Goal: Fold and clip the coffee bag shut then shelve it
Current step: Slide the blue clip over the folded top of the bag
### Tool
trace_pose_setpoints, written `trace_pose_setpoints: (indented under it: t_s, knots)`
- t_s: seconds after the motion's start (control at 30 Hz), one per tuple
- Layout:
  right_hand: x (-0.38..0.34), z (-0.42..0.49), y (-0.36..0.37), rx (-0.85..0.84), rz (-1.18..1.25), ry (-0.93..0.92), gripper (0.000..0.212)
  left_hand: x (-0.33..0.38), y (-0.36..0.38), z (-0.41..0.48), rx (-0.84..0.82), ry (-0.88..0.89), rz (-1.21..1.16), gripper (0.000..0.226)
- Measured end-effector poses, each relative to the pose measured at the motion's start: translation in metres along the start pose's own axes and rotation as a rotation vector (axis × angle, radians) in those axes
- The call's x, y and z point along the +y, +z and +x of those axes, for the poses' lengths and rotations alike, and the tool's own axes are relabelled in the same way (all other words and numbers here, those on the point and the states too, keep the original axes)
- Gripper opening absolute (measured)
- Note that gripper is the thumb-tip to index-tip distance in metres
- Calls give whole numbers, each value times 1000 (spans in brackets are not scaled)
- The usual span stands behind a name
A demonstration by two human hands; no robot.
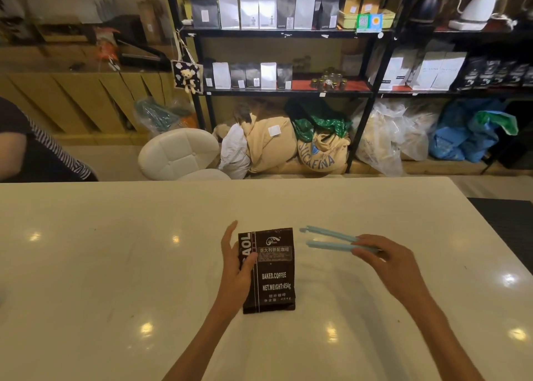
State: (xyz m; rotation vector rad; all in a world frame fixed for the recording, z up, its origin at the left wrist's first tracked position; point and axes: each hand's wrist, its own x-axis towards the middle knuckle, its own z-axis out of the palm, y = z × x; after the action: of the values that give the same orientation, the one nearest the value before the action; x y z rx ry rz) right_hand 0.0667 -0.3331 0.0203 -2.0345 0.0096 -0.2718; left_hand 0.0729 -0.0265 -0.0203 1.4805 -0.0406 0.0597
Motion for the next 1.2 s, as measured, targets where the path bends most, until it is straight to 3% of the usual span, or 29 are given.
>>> trace_pose_setpoints:
  t_s: [0.1,0.33,0.5,1.2]
  knots:
    - [-12,9,40,-69,10,-24,32,-3,3,3,-5,-37,-68,77]
    - [-30,25,83,-185,22,-24,18,0,8,3,29,-104,-133,79]
    - [-34,28,92,-212,103,49,32,0,8,7,39,-133,-151,87]
    - [-32,31,111,-173,203,110,30,-9,12,35,39,-234,-70,95]
